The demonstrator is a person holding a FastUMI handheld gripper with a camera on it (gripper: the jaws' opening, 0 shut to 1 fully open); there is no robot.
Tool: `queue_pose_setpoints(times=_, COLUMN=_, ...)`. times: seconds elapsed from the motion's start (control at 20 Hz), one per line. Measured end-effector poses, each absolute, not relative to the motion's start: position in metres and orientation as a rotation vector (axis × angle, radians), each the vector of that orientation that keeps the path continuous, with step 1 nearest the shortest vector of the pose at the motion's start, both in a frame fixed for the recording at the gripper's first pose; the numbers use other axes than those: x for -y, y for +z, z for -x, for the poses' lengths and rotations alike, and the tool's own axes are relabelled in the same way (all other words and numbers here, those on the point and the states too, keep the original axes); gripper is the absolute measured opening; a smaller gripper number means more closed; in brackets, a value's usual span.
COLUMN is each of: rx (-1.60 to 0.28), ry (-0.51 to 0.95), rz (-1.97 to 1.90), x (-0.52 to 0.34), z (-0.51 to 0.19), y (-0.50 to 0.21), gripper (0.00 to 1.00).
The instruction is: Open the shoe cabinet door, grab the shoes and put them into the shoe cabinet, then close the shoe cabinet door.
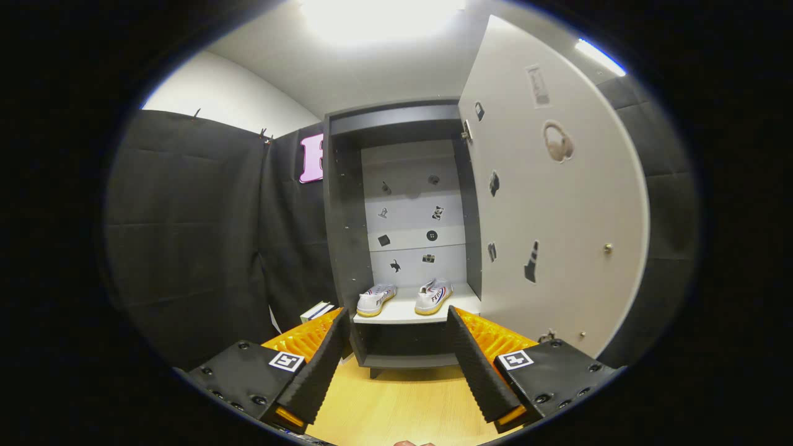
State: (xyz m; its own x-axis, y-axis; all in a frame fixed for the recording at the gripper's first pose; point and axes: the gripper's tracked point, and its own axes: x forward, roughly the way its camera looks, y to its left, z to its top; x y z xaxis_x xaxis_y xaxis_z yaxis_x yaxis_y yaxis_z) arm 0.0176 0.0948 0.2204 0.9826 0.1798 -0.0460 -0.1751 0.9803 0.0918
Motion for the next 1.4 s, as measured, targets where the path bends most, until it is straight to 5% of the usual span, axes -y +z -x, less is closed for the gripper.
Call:
queue_pose_setpoints(times=0.6, rx=-0.003, ry=0.079, rz=-0.035, x=0.052, z=0.042, y=0.226, gripper=0.97)
queue_pose_setpoints(times=1.4, rx=-0.073, ry=0.190, rz=-0.087, x=0.180, z=-0.049, y=0.200, gripper=0.97)
